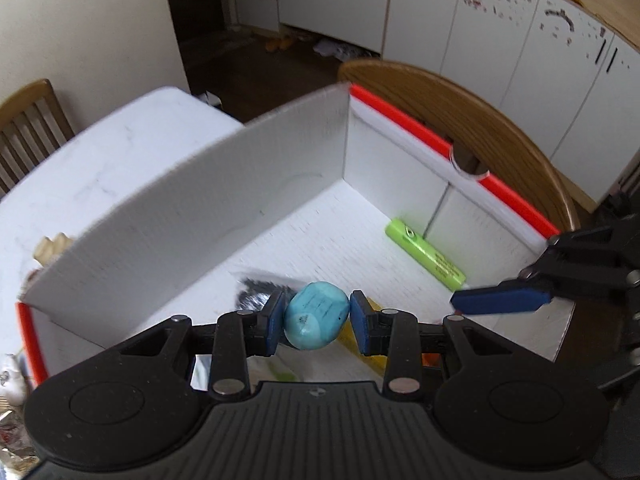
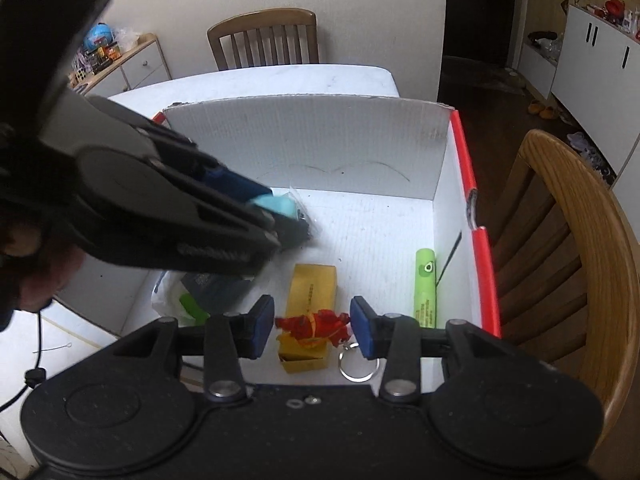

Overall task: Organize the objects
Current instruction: 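Carry the teal soap and horse keychain into the shoebox and open both grippers, then withdraw both grippers from the shoebox back toward the table items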

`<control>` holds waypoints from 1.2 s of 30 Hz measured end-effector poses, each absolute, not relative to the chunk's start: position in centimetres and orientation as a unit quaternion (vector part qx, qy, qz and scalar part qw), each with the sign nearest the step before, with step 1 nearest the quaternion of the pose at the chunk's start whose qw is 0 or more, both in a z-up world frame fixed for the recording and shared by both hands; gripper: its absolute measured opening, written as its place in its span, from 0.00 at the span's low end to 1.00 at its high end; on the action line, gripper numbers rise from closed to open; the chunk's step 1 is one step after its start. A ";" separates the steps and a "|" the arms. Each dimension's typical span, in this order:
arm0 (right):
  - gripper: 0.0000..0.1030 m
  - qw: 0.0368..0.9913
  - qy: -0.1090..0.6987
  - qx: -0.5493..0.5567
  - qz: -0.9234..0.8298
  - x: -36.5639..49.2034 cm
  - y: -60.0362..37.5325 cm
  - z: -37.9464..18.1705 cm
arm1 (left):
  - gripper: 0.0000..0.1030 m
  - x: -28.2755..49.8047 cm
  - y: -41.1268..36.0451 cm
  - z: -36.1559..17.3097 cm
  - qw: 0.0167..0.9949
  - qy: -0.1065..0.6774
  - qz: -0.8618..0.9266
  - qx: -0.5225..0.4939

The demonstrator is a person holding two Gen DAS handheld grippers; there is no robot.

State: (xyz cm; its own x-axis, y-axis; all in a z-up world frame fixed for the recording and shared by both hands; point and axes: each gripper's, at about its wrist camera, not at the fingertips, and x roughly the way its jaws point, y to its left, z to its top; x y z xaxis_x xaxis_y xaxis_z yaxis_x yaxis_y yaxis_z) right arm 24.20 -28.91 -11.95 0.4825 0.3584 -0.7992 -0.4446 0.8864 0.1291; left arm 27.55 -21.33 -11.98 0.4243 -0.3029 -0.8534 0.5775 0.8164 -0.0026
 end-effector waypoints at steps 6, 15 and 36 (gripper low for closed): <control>0.54 0.862 0.443 -0.032 0.242 23.8 -29.8 -11.3 | 0.34 27.9 -21.6 -13.3 0.817 0.491 -0.265 0.148; 0.56 0.866 0.438 -0.020 0.243 23.8 -30.3 -10.8 | 0.56 28.1 -20.7 -12.5 0.827 0.484 -0.257 0.129; 0.68 0.882 0.397 -0.007 0.252 22.9 -30.6 -7.6 | 0.61 24.4 -15.7 -6.1 0.878 0.415 -0.226 0.081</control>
